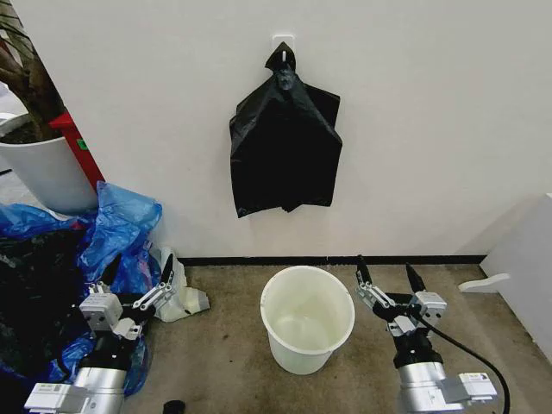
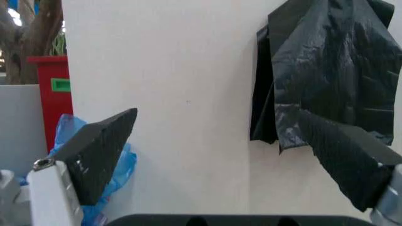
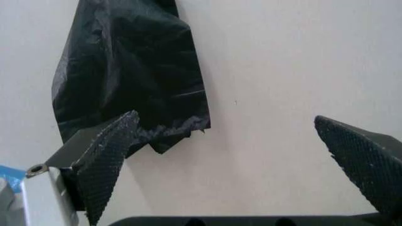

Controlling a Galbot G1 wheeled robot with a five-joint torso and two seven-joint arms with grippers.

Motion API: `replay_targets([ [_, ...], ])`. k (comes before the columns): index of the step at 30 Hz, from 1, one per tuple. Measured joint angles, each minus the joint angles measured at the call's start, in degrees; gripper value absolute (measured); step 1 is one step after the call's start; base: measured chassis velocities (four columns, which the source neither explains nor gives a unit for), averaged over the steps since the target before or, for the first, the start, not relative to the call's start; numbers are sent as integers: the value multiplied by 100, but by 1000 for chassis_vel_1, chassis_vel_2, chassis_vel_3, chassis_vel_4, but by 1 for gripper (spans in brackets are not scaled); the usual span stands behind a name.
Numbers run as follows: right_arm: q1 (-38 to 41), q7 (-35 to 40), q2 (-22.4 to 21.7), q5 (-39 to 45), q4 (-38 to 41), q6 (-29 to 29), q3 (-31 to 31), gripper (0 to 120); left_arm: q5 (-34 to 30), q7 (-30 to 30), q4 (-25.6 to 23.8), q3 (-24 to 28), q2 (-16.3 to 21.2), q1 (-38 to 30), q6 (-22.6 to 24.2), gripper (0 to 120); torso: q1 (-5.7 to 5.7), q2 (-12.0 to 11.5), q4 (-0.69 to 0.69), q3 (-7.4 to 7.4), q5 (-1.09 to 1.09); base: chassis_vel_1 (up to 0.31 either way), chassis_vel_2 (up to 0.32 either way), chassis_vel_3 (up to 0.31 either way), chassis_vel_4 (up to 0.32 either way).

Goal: Place the garbage bag over the trash bin.

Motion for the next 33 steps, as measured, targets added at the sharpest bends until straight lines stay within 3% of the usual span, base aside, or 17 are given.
replay_targets([
  [33,-9,65,5,-150,-5,12,-59,100,14,-3,-34,37,-20,-57,48,100,0,0,0,0,0,0,0,0,0],
])
